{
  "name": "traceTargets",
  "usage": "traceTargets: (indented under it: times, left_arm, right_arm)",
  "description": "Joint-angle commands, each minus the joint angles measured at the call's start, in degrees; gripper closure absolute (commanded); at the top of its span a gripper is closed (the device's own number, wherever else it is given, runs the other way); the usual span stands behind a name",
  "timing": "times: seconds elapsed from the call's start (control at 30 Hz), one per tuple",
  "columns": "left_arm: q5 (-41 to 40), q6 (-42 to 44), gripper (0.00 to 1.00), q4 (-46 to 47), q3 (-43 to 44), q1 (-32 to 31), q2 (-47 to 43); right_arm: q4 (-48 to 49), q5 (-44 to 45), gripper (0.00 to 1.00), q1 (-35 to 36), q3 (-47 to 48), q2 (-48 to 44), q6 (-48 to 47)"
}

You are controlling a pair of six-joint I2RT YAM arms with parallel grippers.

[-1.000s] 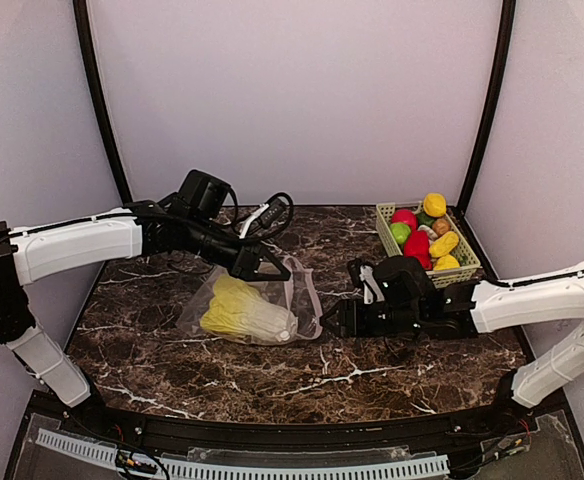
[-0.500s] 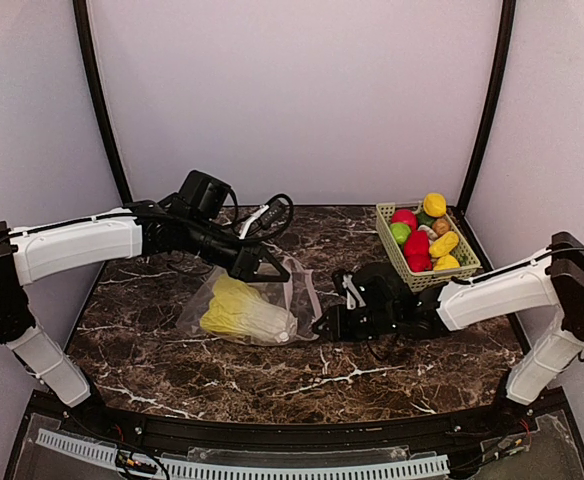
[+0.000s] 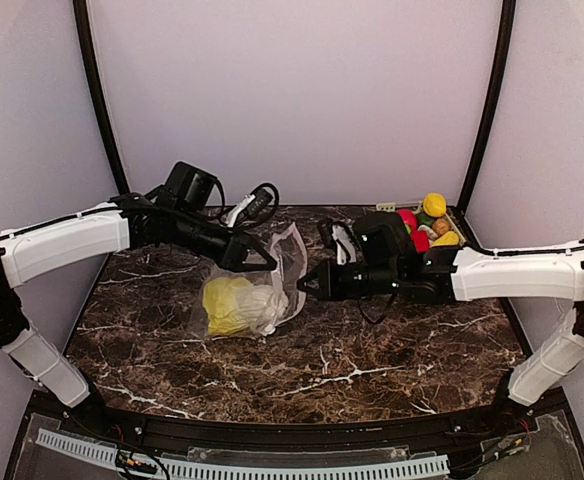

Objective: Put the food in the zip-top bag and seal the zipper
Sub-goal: Adjust the zipper food storage bag at the center of the board.

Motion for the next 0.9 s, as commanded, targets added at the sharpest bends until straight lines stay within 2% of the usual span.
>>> traceTargets:
  times: [0.0,0.17,0.47,0.67,0.87]
  left_arm:
    - [-2.6,0.4,0.99,-2.9,4.6,1.8,-7.3]
    - [-3.7,-0.2,0.99,-4.9,9.4,1.8,-10.2]
    - [-5.3,-0.2,0.99,-5.1,10.8,1.9,-10.4]
    - [-8.5,5.5,0.99,-10.0,14.4,2.6,-8.8]
    - [-7.3,8.0,0.99,-11.2,12.9,3.2,-6.1]
  right_arm:
    - [-6.7,0.0,1.0,0.7,10.8,-3.6,-5.8]
    - [-8.5,-0.1,1.0,1.1,14.3,-4.9,-7.0]
    - [-9.4,1.1,1.0,2.1,13.8,-5.5,-7.7]
    - [-9.7,3.4,1.0,2.1,11.4,-5.6,-7.1]
    - [-7.5,0.8,1.0,2.1,4.9,-4.3,-2.1]
